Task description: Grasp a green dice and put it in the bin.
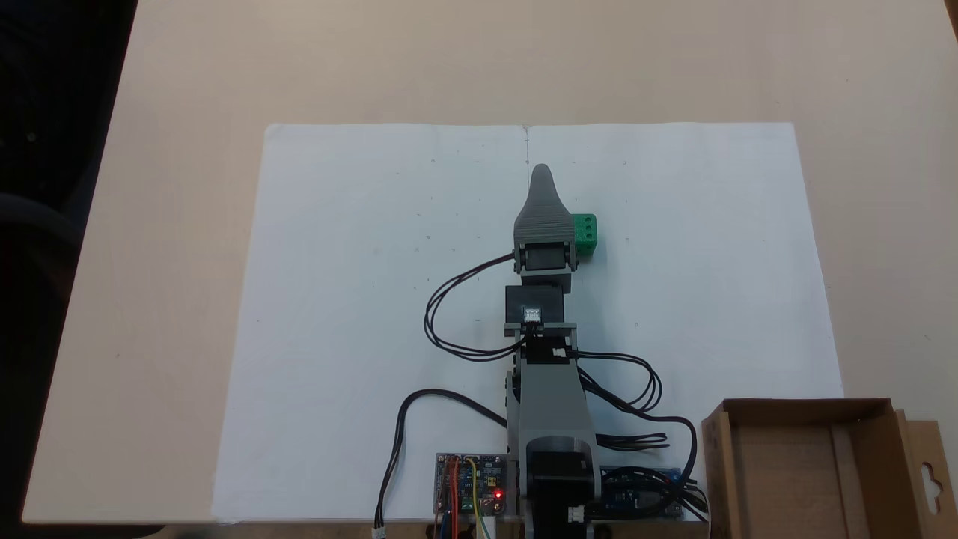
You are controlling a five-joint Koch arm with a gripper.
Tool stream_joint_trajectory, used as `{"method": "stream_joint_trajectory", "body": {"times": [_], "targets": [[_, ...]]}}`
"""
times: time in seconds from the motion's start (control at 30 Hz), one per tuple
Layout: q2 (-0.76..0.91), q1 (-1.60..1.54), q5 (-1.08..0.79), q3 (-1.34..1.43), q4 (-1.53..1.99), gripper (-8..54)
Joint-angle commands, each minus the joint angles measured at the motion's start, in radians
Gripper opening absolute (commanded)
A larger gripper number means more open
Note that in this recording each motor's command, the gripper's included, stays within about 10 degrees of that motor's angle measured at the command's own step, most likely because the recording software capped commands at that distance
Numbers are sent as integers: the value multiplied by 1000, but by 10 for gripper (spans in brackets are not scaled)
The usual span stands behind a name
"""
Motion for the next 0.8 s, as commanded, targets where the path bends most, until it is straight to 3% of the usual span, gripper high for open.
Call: {"method": "stream_joint_trajectory", "body": {"times": [0.0,0.33,0.77], "targets": [[103,20,-57,-31,-14,401],[106,155,-57,-428,590,395],[106,110,-84,-784,1477,395]]}}
